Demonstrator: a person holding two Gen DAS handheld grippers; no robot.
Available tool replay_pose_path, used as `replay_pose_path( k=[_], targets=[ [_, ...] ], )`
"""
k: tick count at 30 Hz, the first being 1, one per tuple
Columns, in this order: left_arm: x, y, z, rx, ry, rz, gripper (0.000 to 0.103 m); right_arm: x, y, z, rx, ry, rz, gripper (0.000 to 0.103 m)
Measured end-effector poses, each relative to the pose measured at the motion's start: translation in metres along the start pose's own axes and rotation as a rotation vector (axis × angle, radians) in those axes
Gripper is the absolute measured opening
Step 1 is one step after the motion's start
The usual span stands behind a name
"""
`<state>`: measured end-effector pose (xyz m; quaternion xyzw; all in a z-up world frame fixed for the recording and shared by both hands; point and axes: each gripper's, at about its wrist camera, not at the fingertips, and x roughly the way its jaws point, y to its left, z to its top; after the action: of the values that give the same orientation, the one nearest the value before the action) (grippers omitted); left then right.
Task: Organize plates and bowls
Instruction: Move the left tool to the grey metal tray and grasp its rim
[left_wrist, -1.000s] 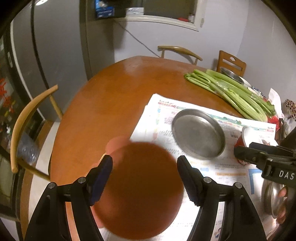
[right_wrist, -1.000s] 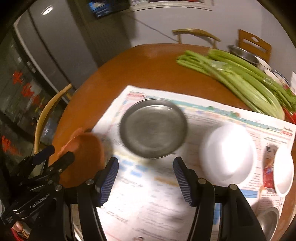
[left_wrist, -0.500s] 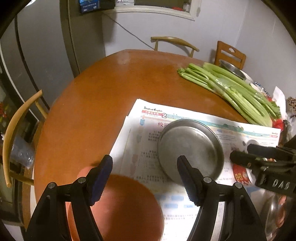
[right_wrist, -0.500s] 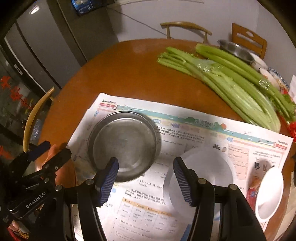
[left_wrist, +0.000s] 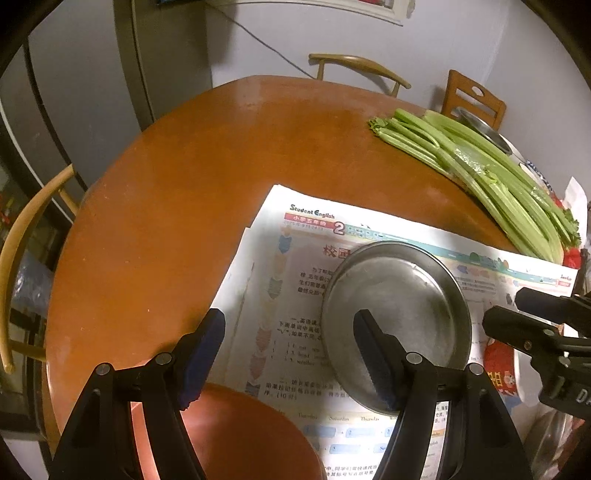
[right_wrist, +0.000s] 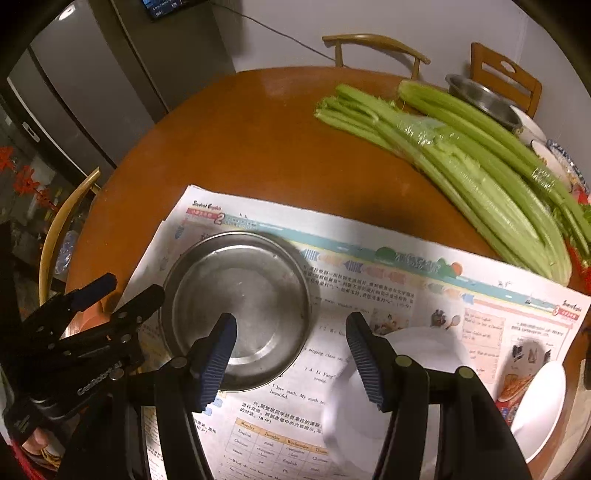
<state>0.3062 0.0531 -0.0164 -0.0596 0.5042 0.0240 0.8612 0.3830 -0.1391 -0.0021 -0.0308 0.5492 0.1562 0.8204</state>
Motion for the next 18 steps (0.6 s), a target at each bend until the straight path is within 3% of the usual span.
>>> replay_pose_path(
  k=[9, 13, 18],
  targets=[
    [0.014, -0.006, 0.004, 0.019, 0.028, 0.026, 0.074, 0.024, 0.01, 0.002, -0.05, 0.062, -0.05, 0.061],
    [0.024, -0.01, 0.005, 0.024, 0.055, 0.014, 0.073, 0.039, 0.01, 0.002, -0.034, 0.103, 0.003, 0.061],
    [0.028, -0.013, 0.006, 0.027, 0.051, 0.024, 0.062, 0.047, 0.011, 0.004, -0.034, 0.104, 0.007, 0.061]
  ],
)
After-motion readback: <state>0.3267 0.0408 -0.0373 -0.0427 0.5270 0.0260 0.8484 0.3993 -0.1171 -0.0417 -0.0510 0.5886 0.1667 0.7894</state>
